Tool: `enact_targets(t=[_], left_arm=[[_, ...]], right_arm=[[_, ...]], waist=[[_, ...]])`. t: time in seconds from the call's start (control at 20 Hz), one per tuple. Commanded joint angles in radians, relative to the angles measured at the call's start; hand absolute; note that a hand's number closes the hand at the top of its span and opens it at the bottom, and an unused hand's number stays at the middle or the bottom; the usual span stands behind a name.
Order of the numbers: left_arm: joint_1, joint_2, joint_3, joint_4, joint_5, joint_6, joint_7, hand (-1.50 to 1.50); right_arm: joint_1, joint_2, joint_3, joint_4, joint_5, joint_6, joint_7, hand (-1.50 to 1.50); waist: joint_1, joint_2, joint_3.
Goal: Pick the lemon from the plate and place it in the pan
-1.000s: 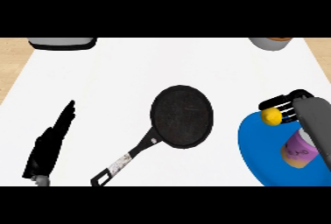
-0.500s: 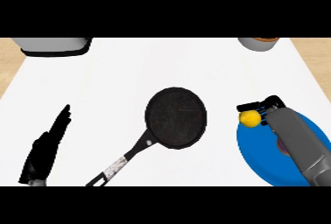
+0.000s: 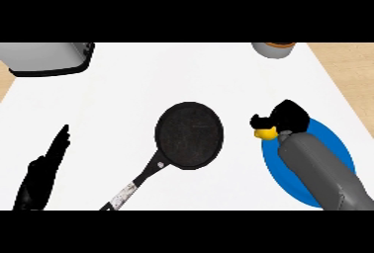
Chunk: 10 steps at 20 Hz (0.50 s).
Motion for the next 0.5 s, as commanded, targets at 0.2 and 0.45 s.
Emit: enact_targets(t=[0.2,0.45], left_arm=[[0.002,-0.002,0.012,0.007,0.003,0.006,-0.025,0.00],[0.031,-0.019,-0.020,-0.039,-0.014,0.009,-0.026,0.00]], right_arm=[[-0.039,-0.044,0.148,-0.334,0.309,-0.115,0.189,1.50],[0.026,-0.034,0.145,-0.601,0.421,-0.041,0.340,1.50]], waist=[[-0.009,0.018,0.006],[0.017,0.033,0.011]])
